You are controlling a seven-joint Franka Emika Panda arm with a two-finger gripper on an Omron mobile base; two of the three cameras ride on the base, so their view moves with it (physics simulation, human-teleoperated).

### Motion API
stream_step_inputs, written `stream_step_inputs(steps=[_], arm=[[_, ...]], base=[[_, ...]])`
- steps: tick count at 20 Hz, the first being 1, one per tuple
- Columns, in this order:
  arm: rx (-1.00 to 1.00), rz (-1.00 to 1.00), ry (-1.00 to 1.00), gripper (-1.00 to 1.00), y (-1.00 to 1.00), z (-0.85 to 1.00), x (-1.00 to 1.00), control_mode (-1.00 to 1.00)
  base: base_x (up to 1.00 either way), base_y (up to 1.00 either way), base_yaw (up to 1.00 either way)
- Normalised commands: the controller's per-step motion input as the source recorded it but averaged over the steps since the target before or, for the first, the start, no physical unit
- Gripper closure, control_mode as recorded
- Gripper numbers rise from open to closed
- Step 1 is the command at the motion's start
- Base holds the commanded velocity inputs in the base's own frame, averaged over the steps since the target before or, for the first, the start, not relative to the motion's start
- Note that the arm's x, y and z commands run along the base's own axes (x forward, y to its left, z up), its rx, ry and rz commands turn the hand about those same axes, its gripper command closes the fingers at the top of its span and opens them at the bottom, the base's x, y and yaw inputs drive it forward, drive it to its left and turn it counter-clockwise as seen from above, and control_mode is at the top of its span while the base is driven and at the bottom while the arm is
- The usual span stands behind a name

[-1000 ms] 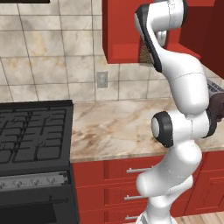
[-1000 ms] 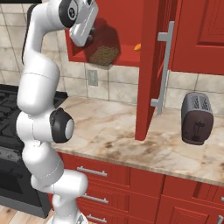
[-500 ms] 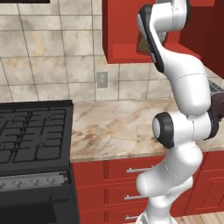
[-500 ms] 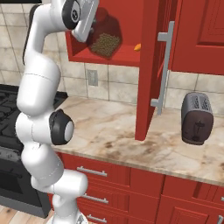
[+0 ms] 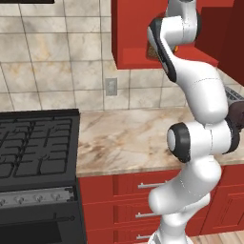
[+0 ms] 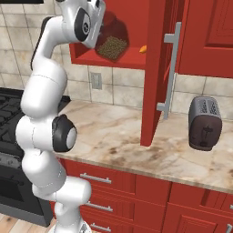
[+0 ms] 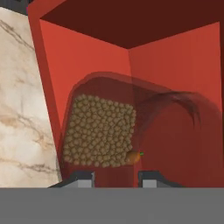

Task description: Pick the candle and jar from the dining table and place them in the open cabinet. Close the cabinet after placing the objects.

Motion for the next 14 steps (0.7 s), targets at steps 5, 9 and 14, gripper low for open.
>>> stream_step_inputs(steps=[5, 9, 14], arm=[[0.00, 0.03, 0.12, 1.00, 0.00, 0.00, 0.69, -1.00], [0.00, 0.00, 0.05, 1.00, 0.00, -0.01, 0.38, -1.00], [0.01, 0.00, 0.00, 1.00, 0.00, -0.02, 0.20, -1.00]], base=[[0.00, 0.00, 0.00], [0.00, 0.00, 0.00], [0.00, 0.00, 0.00]])
